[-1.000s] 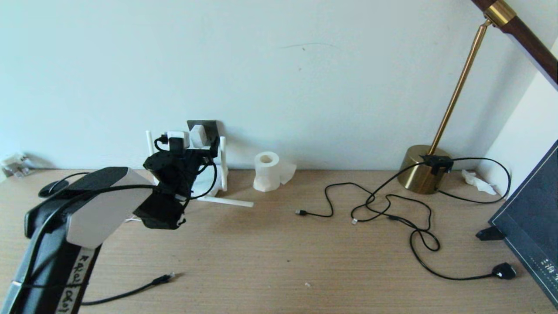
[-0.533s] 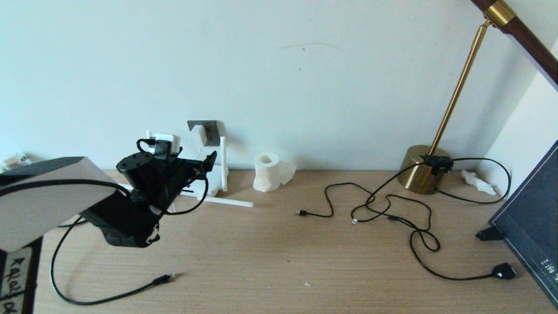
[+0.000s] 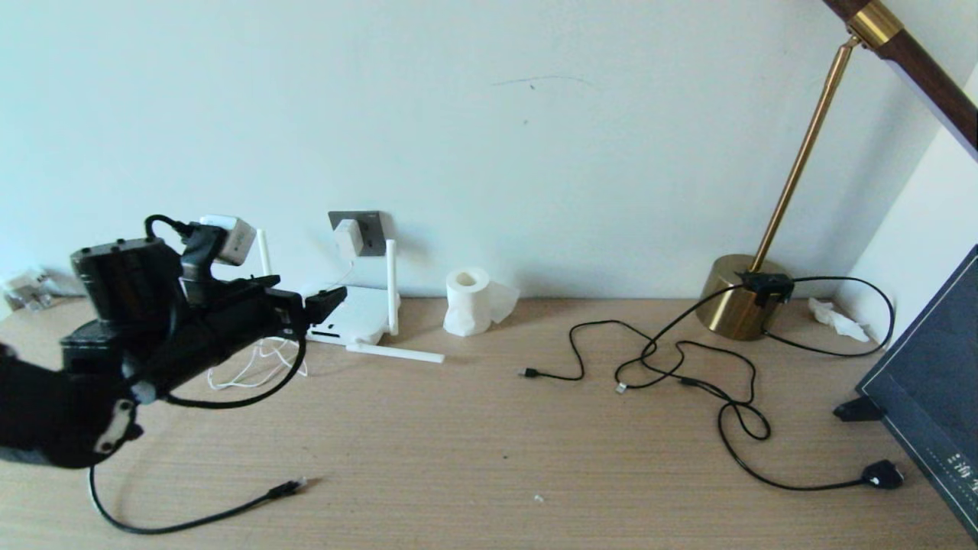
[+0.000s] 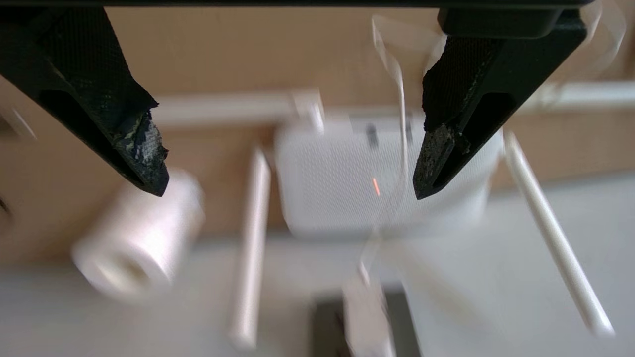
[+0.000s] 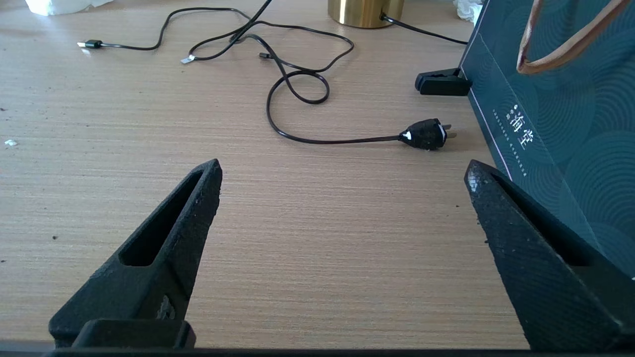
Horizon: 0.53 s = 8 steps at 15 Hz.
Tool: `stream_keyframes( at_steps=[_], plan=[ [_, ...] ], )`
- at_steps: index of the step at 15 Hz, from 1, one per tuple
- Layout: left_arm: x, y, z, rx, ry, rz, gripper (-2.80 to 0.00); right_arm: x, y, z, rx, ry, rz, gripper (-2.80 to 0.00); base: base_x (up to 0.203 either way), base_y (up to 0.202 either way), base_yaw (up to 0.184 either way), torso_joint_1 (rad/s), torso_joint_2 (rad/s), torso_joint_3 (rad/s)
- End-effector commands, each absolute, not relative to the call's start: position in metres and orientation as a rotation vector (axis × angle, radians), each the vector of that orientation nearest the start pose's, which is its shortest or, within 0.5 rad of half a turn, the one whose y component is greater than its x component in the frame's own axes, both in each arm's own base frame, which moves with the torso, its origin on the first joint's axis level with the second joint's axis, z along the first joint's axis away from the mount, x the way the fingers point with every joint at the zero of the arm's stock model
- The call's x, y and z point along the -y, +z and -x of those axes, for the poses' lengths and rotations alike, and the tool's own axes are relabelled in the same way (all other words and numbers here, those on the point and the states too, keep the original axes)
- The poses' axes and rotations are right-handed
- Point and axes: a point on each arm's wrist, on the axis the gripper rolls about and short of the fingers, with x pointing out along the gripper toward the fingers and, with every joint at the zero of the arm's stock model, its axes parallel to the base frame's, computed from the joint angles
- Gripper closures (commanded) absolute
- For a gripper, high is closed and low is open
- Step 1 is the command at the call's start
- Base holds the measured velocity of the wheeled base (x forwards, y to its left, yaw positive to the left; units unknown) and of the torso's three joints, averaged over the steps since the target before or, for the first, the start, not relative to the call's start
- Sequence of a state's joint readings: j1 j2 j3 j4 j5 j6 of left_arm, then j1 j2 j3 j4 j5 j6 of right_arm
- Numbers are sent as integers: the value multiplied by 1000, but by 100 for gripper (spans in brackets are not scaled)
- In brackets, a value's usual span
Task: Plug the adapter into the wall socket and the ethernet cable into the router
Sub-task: Pick up cable
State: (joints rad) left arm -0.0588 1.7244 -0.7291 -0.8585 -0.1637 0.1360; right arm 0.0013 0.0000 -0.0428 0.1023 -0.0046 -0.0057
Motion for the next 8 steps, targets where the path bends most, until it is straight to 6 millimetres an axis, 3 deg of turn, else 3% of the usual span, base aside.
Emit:
stream_keyframes(
  at_steps=[1, 4, 8],
  plan=[
    [10, 189, -242, -302, -262, -188, -280, 0, 77, 26, -60, -3, 6, -280, 0, 0, 0, 0, 0, 0],
    [5, 153, -214, -462, -350, -349, -280, 0, 77, 26, -61, -3, 6, -280, 0, 0, 0, 0, 0, 0],
    [6, 122, -214, -512, -535, -605, -280, 0, 77, 26, -60, -1, 6, -280, 0, 0, 0, 0, 0, 0]
  ],
)
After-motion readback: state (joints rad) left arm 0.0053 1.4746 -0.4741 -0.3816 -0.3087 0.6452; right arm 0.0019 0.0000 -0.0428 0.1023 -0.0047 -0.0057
